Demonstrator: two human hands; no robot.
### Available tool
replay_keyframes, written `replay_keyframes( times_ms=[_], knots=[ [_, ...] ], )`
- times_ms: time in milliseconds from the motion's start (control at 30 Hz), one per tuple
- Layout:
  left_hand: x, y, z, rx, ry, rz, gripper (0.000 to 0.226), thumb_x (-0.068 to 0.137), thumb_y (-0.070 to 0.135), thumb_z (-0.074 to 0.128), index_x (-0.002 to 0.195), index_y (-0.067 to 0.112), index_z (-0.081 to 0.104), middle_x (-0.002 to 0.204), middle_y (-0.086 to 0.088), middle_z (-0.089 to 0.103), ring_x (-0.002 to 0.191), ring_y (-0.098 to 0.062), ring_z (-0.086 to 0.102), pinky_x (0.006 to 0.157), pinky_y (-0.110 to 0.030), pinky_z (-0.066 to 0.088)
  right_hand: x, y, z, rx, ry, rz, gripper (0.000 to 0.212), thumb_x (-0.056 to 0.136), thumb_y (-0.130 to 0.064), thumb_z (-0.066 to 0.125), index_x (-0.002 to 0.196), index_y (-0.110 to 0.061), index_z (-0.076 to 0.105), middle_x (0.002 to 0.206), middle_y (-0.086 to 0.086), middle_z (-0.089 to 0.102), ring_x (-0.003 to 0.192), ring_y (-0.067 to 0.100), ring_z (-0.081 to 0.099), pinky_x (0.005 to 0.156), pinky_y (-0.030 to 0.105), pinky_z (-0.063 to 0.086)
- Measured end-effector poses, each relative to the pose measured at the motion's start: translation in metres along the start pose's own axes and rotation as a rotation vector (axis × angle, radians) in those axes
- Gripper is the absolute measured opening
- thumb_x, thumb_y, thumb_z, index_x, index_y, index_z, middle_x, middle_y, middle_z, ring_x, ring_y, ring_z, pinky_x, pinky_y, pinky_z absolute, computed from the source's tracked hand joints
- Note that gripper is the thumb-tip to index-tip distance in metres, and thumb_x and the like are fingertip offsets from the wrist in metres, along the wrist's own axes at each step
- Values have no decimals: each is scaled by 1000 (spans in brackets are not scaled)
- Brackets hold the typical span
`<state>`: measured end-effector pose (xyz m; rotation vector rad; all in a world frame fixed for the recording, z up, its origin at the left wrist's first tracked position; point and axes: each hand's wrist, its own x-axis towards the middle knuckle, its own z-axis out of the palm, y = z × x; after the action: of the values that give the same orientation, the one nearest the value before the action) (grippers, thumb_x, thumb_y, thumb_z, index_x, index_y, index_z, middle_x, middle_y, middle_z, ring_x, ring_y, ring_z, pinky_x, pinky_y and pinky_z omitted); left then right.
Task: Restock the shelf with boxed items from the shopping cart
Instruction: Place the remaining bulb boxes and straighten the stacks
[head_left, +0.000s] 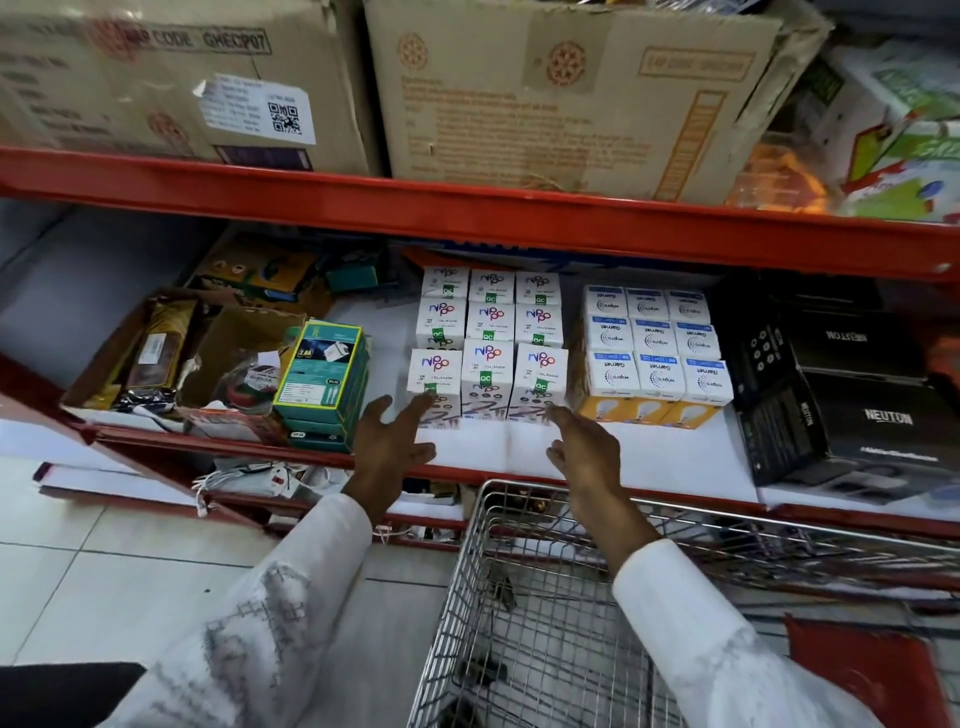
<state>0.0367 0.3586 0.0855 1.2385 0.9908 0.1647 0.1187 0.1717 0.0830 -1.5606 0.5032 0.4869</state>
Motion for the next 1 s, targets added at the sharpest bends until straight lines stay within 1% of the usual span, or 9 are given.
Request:
replay_keyframes(
  times_ms=[67, 167, 300, 400, 500, 600, 700, 933, 1000],
  knots=[
    [1, 0, 5, -99, -24, 1, 66, 88, 14, 75, 147, 13, 46, 124, 7, 53, 80, -10, 64, 90, -43, 62, 8, -6, 10, 20, 2, 25, 65, 80, -42, 74, 133, -8, 59, 106, 5, 61, 74, 12, 57, 104, 42, 51],
    [9, 3, 12, -238, 13, -12, 65, 85, 11, 78, 144, 11, 50, 103, 5, 62, 88, -18, 69, 100, -51, 56, 19, -9, 23, 36, 23, 30, 75, 77, -51, 75, 139, -11, 56, 113, 5, 59, 84, 16, 57, 106, 44, 50],
    [13, 7, 19, -279, 23, -44, 60, 87, 10, 75, 141, 7, 52, 126, -22, 67, 114, -38, 68, 104, -54, 53, 27, -10, 28, 39, 36, 23, 73, 75, -54, 75, 137, -20, 58, 127, 3, 61, 112, 26, 60, 107, 45, 49],
    [13, 11, 26, -288, 41, -25, 55, 88, 9, 74, 139, 6, 54, 132, -24, 65, 117, -39, 67, 101, -54, 55, 31, -14, 26, 30, 11, -15, 64, 78, -49, 74, 135, -26, 59, 135, 2, 63, 122, 26, 59, 108, 46, 49],
    [13, 14, 32, -296, 50, -26, 51, 87, 8, 75, 136, 8, 57, 130, -22, 67, 114, -37, 68, 96, -53, 58, 33, -16, 23, 44, -29, -16, 56, 84, -40, 72, 136, -25, 59, 136, 1, 63, 124, 24, 58, 111, 45, 45],
    [15, 17, 34, -316, 62, -14, 46, 88, 6, 74, 131, 8, 60, 127, -22, 68, 103, -34, 68, 81, -41, 60, 38, -15, 23, 41, -43, -21, 54, 86, -33, 71, 137, -21, 59, 136, -1, 63, 117, 18, 57, 113, 44, 44],
    [18, 19, 34, -303, 57, -2, 38, 88, 7, 74, 123, 13, 61, 127, -21, 68, 110, -37, 69, 75, -35, 60, 41, -16, 23, 44, -49, -20, 53, 87, -31, 71, 137, -19, 58, 134, 0, 64, 109, 16, 57, 112, 43, 45],
    [23, 21, 36, -264, 54, 14, 43, 88, 8, 73, 130, 9, 61, 125, -22, 70, 112, -39, 69, 81, -39, 61, 42, -18, 23, 31, -50, -20, 44, 87, -28, 71, 128, -17, 62, 131, 8, 67, 105, 21, 61, 111, 46, 46],
    [25, 20, 36, -250, 54, 18, 43, 88, 9, 74, 130, 8, 62, 125, -21, 70, 111, -38, 70, 87, -43, 62, 41, -20, 24, 31, -46, -9, 33, 87, -27, 70, 118, -19, 64, 131, 14, 66, 119, 30, 62, 110, 48, 46]
  ],
)
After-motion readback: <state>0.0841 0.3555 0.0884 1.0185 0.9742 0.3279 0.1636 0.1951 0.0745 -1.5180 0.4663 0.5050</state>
